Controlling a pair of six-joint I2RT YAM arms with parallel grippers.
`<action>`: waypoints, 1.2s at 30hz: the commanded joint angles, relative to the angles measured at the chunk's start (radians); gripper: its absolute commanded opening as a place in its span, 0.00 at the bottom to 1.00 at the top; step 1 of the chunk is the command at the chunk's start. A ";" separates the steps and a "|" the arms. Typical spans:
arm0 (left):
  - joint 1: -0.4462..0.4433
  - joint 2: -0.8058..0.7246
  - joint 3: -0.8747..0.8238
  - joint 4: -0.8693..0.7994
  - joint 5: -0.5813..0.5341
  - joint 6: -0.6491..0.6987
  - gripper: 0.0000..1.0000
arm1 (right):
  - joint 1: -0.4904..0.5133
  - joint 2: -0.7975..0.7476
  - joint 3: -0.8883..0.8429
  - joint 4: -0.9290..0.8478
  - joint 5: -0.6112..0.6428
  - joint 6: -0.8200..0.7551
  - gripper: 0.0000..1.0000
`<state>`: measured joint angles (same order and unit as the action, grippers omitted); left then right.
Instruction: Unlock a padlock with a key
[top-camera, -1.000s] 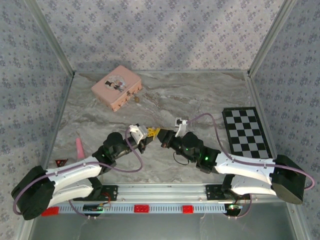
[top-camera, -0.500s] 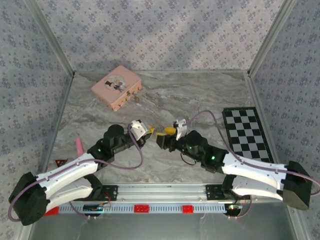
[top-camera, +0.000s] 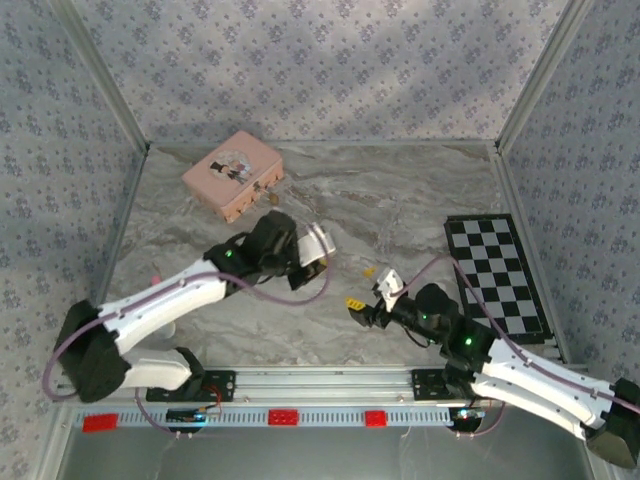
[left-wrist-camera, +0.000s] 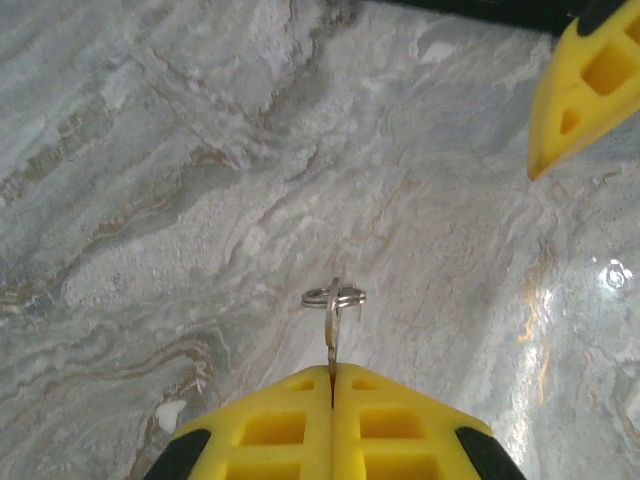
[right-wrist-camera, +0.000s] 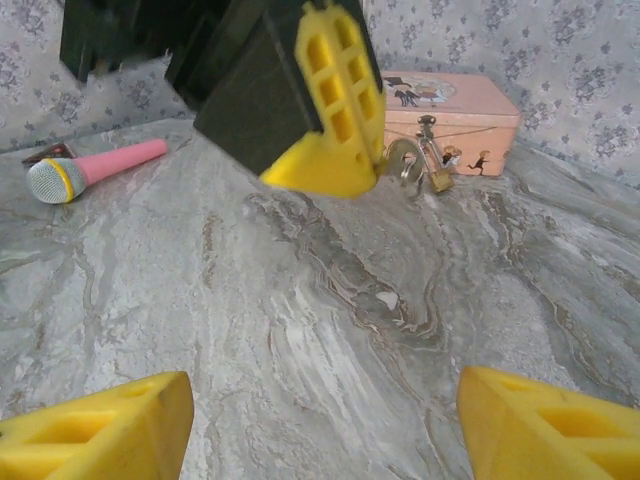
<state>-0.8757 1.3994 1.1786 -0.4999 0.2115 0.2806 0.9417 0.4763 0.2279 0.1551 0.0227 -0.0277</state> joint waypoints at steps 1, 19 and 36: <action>-0.012 0.045 0.138 -0.415 -0.052 0.042 0.00 | -0.026 -0.064 -0.060 0.079 -0.048 0.051 0.70; -0.164 0.257 0.612 -0.985 -0.290 0.157 0.00 | -0.102 -0.053 -0.199 0.487 -0.285 0.291 0.75; -0.167 0.130 0.472 -0.832 -0.106 0.263 0.00 | -0.088 0.494 0.016 0.761 -0.566 0.296 0.61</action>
<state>-1.0367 1.5856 1.6680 -1.3491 0.0547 0.5121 0.8467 0.9409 0.2089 0.8207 -0.4812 0.2665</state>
